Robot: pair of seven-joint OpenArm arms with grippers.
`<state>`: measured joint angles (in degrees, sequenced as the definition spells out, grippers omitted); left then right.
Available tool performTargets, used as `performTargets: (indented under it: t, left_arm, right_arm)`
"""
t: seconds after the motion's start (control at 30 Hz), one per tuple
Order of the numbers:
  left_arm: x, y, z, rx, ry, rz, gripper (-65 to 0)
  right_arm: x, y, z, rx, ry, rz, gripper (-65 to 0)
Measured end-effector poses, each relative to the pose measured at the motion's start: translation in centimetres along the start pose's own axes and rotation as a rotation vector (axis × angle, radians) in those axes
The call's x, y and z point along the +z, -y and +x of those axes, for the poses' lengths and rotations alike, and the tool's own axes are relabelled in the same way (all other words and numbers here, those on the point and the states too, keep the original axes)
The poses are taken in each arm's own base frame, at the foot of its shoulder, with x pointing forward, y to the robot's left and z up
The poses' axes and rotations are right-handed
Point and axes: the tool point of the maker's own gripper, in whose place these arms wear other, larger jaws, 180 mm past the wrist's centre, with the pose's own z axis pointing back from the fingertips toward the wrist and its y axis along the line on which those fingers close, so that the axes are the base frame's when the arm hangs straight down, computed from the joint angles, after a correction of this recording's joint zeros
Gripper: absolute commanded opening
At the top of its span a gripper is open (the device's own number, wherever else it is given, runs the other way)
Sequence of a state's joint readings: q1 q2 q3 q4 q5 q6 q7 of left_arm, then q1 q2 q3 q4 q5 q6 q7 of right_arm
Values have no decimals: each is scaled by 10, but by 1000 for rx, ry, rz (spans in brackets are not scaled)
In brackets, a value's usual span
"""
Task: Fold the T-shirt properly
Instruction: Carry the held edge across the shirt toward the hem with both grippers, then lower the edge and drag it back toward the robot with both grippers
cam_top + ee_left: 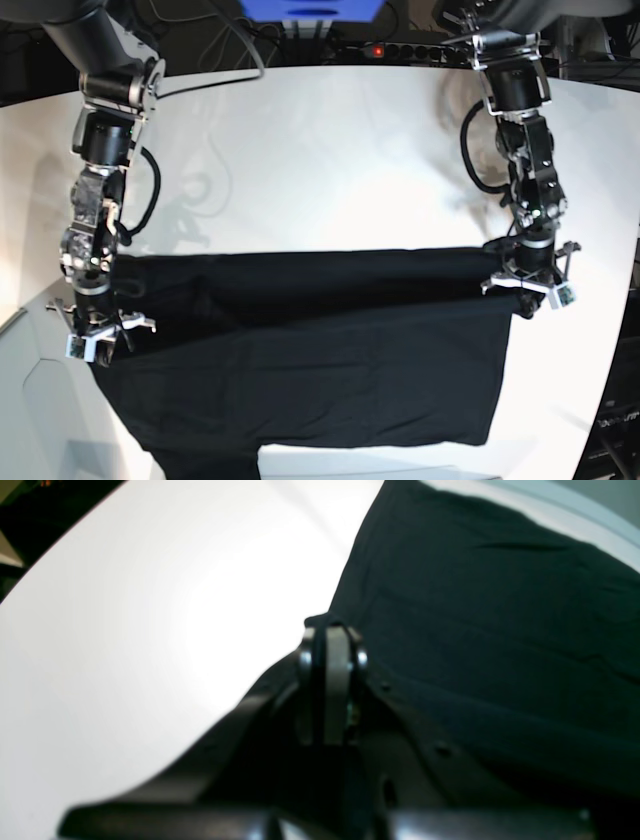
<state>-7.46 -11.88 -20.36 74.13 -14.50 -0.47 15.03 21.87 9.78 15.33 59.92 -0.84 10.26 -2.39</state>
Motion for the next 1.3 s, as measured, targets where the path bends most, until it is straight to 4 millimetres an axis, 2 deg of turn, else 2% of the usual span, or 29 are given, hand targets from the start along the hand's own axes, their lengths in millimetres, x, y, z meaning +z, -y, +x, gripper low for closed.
performTargets:
  t: [0.07,0.13,0.2,0.3,0.37,0.4,0.47,0.53,0.63,0.73,0.83,0.9,0.97,1.03,1.13,1.3]
  left_arm:
    - [0,1,-2,-3,-7,-3,-641]
    - [-1,11,-2,-22,-9,-24,-637]
    - [-3,18,2,-24,-2,-39,-600]
    - [-5,22,6,-27,9,-46,-432]
    - [-4,19,5,-29,6,-40,-324]
    - [-3,18,2,-31,0,-38,-281]
    - [-3,17,3,-32,2,-35,-240]
    - [-3,16,5,-29,6,-36,-238]
    - [2,15,5,-29,17,-39,-237]
    - [11,6,-19,-44,-30,-25,-236]
    - [19,-2,-43,-49,-89,-8,-236]
    - [21,-3,-46,-50,-95,-8,-236]
    - [19,-2,-44,-48,-85,-8,-236]
    - [14,-4,-51,-43,-104,-4,-236]
    - [14,-11,-73,-39,-166,15,-236]
    - [14,-21,-69,-24,-155,39,-236]
  right_arm:
    - [0,0,0,0,0,0,-650]
    - [1,0,-3,2,-6,1,-650]
    - [2,-8,-8,23,-16,22,-616]
    - [2,-22,-20,53,-85,59,-485]
    - [2,-19,-22,59,-103,56,-401]
    - [3,-14,-18,61,-96,46,-368]
    - [4,-9,-6,73,-64,37,-330]
    - [7,-9,3,78,-34,37,-326]
    - [11,-10,7,85,-27,38,-326]
    - [22,-10,5,97,-14,41,-326]
    - [34,-9,-9,113,-37,44,-323]
    - [41,-9,-17,120,-52,46,-322]
    - [45,-8,-17,126,-47,47,-322]
    - [48,-7,-16,131,-36,47,-321]
    - [55,-1,-28,152,-64,45,-320]
    - [62,26,-28,139,-65,-18,-319]
